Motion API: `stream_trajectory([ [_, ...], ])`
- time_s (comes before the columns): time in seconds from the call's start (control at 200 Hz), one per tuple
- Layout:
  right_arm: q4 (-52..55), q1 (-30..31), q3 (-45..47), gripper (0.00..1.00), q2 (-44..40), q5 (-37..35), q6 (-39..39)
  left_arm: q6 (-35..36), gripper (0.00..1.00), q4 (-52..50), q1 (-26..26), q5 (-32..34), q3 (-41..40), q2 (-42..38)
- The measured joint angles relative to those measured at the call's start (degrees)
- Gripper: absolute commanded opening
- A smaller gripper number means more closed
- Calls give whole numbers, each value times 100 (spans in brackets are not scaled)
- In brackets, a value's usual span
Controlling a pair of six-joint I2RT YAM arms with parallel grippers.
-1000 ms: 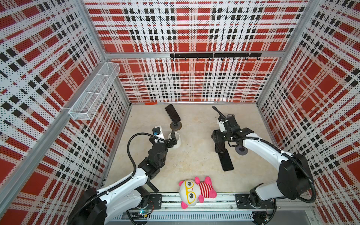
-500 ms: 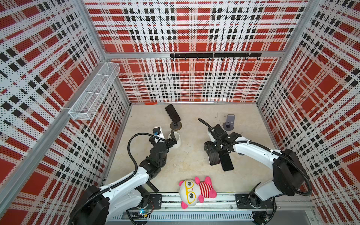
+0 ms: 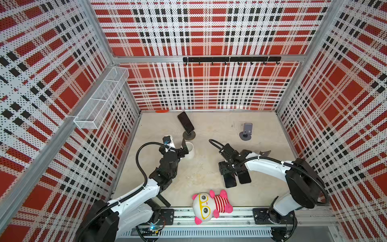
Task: Remove the phone from the phone stand
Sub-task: Place the phone at the center of the table.
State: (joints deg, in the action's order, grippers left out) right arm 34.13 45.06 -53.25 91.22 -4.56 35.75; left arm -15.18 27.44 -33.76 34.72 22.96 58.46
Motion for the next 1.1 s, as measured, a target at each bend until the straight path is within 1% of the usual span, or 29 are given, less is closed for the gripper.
stream_trajectory([
  [0.431, -466, 57, 262, 72, 107, -339, 302, -50, 98, 39, 107, -173, -120, -33],
  [0.561, -525, 57, 267, 76, 188, -350, 310, -87, 98, 42, 122, -195, -122, -37],
  [0.837, -483, 57, 205, 78, 339, -472, 334, -109, 98, 42, 122, -264, -122, -35],
  [1.102, -367, 57, -55, 80, 575, -525, 328, -114, 98, 42, 127, -289, -122, -35],
])
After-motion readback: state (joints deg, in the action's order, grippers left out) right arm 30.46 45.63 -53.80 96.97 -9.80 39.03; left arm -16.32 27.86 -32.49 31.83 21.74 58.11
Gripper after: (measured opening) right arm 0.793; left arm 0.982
